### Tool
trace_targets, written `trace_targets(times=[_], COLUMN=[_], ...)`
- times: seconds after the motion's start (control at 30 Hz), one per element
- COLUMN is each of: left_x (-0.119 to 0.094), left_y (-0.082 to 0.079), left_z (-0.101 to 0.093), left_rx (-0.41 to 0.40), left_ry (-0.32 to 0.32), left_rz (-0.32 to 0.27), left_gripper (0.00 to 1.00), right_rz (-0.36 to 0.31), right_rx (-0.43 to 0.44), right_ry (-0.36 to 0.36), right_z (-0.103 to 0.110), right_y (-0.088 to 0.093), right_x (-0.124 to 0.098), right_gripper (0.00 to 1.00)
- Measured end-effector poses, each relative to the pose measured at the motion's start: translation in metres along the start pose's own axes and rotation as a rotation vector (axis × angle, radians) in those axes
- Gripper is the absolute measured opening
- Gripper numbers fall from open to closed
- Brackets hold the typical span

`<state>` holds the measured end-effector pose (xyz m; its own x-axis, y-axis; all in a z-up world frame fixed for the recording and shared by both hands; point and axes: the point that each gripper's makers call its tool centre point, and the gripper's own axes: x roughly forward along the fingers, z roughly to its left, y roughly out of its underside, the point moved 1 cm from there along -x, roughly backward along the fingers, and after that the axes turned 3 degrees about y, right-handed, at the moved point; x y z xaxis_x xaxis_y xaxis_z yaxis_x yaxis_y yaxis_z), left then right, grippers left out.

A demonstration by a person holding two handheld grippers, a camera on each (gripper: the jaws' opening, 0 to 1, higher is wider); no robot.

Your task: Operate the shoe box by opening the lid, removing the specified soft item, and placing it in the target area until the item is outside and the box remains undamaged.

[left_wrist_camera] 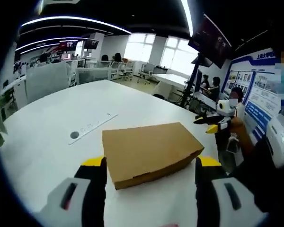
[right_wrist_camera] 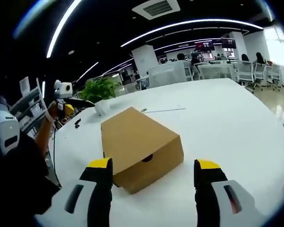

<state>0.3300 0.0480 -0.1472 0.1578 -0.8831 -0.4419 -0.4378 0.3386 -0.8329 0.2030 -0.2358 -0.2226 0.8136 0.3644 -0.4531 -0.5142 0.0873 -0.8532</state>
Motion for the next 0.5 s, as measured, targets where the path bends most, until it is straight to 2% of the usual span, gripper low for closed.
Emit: trace_targets(times=[0.17, 0.5], left_x=[0.0, 0.006], left_y=[-0.003, 0.003], left_z=[0.004, 0.016], left_rx=[-0.028, -0.036], left_ry=[0.012, 0.017], left_rz=[-0.001, 0.074], left_gripper=[0.8, 0.8], right_rz=[0.008, 0.016], right_rx=[-0.003, 0.007], right_ry=[0.0, -0.007], right_z=[0.0, 0.002], right_y=[0.001, 0.0], right_x=[0.002, 0.005], right_gripper=[0.72, 0.72])
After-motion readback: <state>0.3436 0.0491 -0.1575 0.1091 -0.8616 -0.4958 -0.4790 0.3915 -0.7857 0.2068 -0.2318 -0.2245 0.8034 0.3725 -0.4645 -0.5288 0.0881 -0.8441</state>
